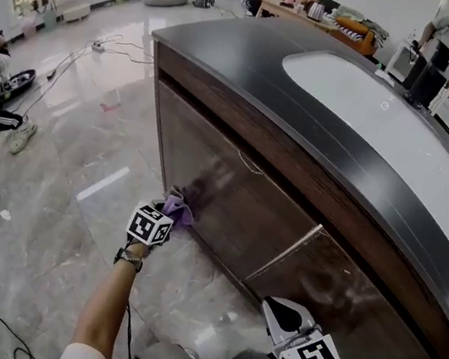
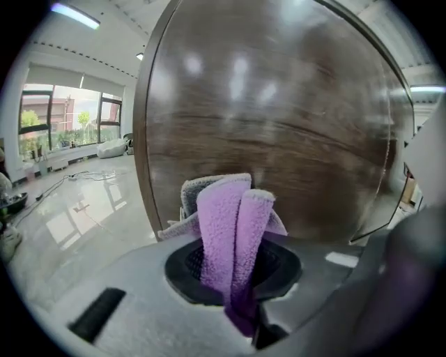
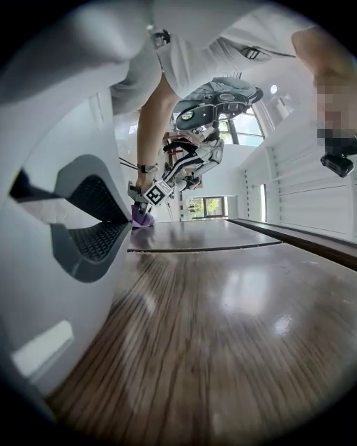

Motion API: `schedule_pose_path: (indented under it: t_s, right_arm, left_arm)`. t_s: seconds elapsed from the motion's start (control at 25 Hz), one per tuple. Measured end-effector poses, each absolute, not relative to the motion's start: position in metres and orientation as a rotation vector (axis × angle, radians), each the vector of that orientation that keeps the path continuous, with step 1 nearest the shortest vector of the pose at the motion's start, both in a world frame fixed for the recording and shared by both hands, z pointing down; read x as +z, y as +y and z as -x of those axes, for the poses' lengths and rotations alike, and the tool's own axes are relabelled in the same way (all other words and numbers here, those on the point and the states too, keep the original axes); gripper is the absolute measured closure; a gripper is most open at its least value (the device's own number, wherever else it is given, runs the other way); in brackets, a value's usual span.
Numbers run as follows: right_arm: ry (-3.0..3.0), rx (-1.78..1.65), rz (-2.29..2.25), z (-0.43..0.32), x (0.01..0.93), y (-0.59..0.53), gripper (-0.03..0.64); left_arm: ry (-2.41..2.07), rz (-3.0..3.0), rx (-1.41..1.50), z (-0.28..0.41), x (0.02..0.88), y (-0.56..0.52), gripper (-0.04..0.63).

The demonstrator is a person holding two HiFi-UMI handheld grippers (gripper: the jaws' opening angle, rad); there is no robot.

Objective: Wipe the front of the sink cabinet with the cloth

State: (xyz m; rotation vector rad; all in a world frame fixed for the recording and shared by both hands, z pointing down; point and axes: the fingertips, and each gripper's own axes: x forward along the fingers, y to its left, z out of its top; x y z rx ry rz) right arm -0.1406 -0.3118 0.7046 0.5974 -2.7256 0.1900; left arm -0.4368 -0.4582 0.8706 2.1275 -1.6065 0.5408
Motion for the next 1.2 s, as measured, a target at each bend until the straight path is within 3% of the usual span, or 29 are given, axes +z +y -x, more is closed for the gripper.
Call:
schedule_pose_path:
  t_s: [0.36,0.88,1.2]
  right_arm:
    - [-2.713,0.21,-0.575,0.144,0.711,-0.317,0.611]
    - [-2.768,0.202,-0.58,0.141,0.69,-0.294,0.611]
    - [-2.821,0.155,-0.639,0.127,0.653,-0.282,0.611]
  left_arm:
    - [-1.794,-2.08,0.653,0.487,0.855,-0.473,0.543]
    - [-2.058,-2.343,0.43,0.5,0.604,-0.472,0.543]
    - [-2.093,-2.391,0.25,0.483,0.541,-0.462,0.543]
